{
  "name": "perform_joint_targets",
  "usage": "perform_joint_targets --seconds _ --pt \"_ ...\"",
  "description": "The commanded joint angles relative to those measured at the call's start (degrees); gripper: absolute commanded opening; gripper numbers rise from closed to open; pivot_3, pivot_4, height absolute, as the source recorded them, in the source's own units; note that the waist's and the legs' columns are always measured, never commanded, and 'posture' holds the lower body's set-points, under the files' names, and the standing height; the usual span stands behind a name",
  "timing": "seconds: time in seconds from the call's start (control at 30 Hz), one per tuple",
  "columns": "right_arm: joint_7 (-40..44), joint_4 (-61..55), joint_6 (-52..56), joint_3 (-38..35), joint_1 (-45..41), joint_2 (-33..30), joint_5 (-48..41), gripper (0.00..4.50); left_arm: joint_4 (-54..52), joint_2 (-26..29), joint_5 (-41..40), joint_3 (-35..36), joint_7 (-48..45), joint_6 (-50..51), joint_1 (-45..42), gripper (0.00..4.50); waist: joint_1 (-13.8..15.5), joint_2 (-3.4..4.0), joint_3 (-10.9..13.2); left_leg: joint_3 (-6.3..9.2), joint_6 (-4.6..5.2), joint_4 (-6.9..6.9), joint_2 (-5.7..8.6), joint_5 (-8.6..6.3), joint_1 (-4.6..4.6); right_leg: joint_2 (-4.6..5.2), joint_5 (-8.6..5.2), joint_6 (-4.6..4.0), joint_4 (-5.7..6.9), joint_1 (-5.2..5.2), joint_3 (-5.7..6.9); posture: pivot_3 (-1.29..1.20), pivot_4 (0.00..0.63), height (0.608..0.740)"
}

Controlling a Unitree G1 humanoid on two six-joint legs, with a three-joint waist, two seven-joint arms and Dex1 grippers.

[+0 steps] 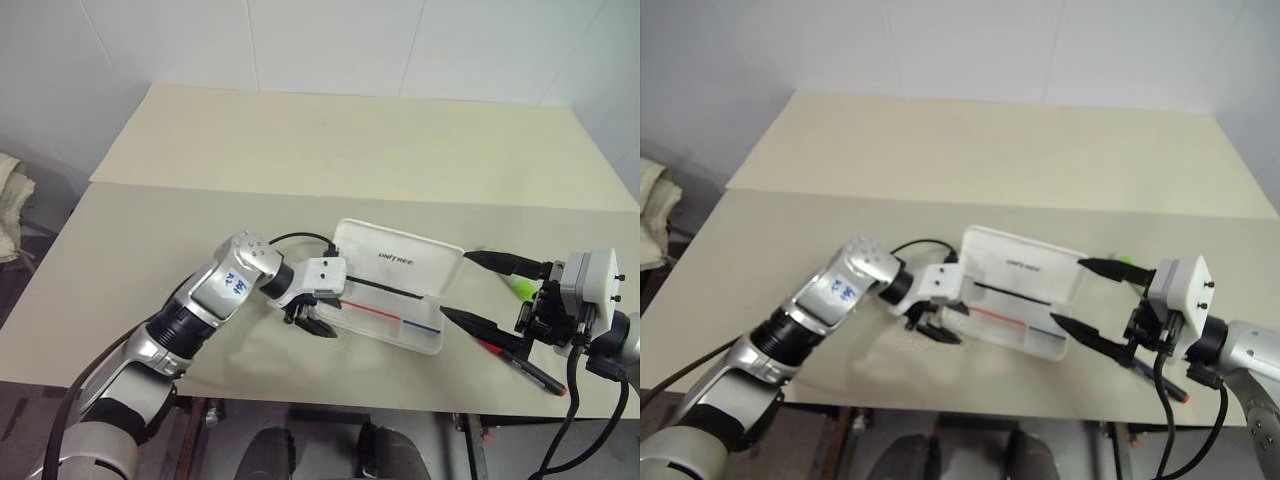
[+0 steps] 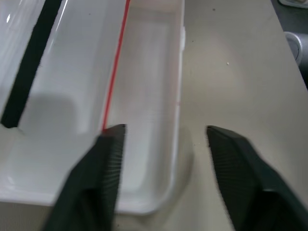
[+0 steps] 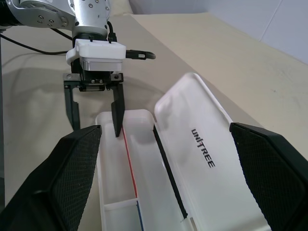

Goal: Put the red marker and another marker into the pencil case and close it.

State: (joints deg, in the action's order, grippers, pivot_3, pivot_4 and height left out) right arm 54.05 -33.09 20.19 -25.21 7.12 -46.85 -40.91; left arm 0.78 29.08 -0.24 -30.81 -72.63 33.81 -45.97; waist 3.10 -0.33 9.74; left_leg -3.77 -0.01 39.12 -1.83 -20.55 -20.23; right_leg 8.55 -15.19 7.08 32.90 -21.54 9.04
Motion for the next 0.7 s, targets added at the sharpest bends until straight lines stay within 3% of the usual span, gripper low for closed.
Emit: perform_joint_targets --seconds 0.03,0.7 --pt "-0.7 -0.6 -0.5 -0.4 -1.2 0.3 -0.4 4.5 -1.2 -1.3 -2.4 2.4 0.1 1.8 -1.6 4.02 0.0 0.0 0.0 0.0 0.0 0.01 0.0 0.0 0.0 0.0 0.0 0.0 0.0 0.0 0.0 0.0 0.15 0.74" --pt "-0.1 1.4 -0.3 1.7 -4.1 0.1 -0.1 4.5 -2.8 -1.2 -12.1 8.4 0.9 6.5 3.9 4.02 -0.2 0.0 0.0 0.0 0.0 0.0 -0.01 0.0 0.01 -0.01 0.0 0.0 0.0 0.0 -0.01 0.0 0.15 0.74"
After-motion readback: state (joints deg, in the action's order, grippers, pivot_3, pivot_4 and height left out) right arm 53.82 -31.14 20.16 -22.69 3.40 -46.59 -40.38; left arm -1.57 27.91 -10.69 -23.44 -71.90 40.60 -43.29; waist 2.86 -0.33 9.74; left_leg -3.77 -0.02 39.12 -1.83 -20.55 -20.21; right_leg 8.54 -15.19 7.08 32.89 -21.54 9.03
